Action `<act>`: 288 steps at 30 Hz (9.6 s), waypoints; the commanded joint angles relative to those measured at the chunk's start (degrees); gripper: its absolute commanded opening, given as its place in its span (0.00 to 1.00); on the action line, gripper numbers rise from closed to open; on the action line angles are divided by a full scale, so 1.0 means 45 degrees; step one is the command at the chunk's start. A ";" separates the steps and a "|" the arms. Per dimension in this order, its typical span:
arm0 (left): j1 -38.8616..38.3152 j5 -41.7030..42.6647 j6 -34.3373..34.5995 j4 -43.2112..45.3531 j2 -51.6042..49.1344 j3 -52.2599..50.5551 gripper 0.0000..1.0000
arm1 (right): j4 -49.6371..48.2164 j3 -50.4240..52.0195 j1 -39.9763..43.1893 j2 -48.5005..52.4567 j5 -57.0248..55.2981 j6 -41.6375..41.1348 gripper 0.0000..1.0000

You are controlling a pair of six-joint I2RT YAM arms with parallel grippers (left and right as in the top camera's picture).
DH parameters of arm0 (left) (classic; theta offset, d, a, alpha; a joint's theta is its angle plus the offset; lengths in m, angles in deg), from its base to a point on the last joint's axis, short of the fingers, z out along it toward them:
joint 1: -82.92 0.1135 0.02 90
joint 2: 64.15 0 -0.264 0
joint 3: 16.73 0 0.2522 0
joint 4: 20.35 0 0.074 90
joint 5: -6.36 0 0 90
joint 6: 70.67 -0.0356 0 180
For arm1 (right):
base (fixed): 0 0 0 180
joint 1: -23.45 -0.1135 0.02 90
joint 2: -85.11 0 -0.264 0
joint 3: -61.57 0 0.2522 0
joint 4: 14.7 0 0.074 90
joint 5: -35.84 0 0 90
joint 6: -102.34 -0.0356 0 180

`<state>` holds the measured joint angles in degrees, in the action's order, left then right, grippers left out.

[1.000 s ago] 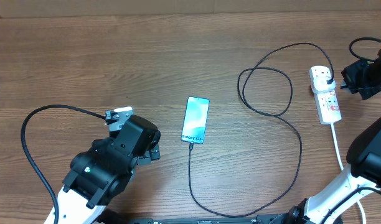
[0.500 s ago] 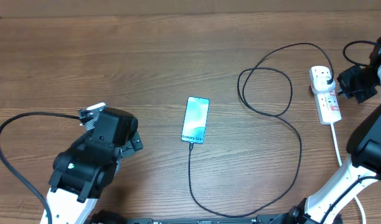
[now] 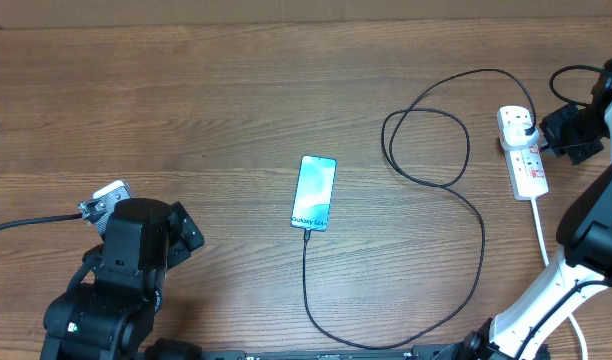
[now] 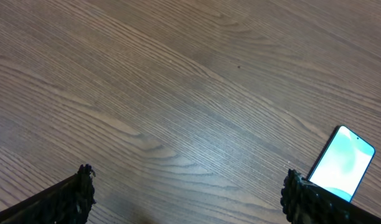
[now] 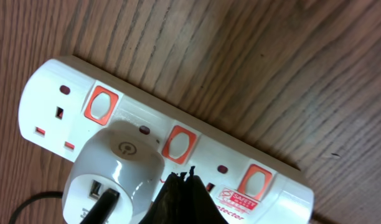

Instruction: Plug charger to phone and switch on socket

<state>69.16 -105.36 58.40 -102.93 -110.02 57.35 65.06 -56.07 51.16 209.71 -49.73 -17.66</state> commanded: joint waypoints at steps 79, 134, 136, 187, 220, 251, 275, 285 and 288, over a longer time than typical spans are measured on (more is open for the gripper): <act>0.3021 -0.0238 0.0437 -0.2919 1.0137 -0.0034 0.99 | -0.5790 0.0962 -0.4381 -1.9360 0.5799 -0.1258 0.04; 0.3016 0.5727 -0.5872 1.4358 1.0112 -1.3338 0.99 | -0.7558 0.3531 -0.2992 -2.7622 0.4031 -0.0554 0.15; 0.3016 0.5727 -0.5872 1.4358 1.0112 -1.3338 1.00 | -0.7553 0.3531 -0.3123 -2.7622 0.4031 -0.0554 0.15; 0.3016 0.5727 -0.5872 1.4358 1.0112 -1.3338 1.00 | -1.1555 1.7481 -0.5047 -2.7608 0.0738 0.1627 1.00; 0.3016 0.5727 -0.5872 1.4358 1.0112 -1.3338 0.99 | -1.3726 2.2979 -0.5047 -2.7350 0.0447 0.1671 1.00; 0.3016 0.5727 -0.5872 1.4358 1.0112 -1.3338 0.99 | -1.3678 2.2989 -0.5187 -2.7656 0.0267 0.5649 1.00; 0.3016 0.5727 -0.5872 1.4358 1.0112 -1.3338 0.99 | -1.3678 2.2984 -0.5727 -2.7651 0.0024 0.7732 1.00; 0.3016 0.5727 -0.5872 1.4358 1.0112 -1.3338 1.00 | -1.3678 2.2984 -0.5727 -2.7651 0.0024 0.7732 1.00; 0.3016 0.5727 -0.5872 1.4358 1.0112 -1.3338 1.00 | -1.3678 2.2984 -0.5727 -2.7651 0.0024 0.7732 1.00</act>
<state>82.32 -80.18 32.81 -38.36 -64.91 -2.37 3.79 46.77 25.65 85.95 -49.08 16.86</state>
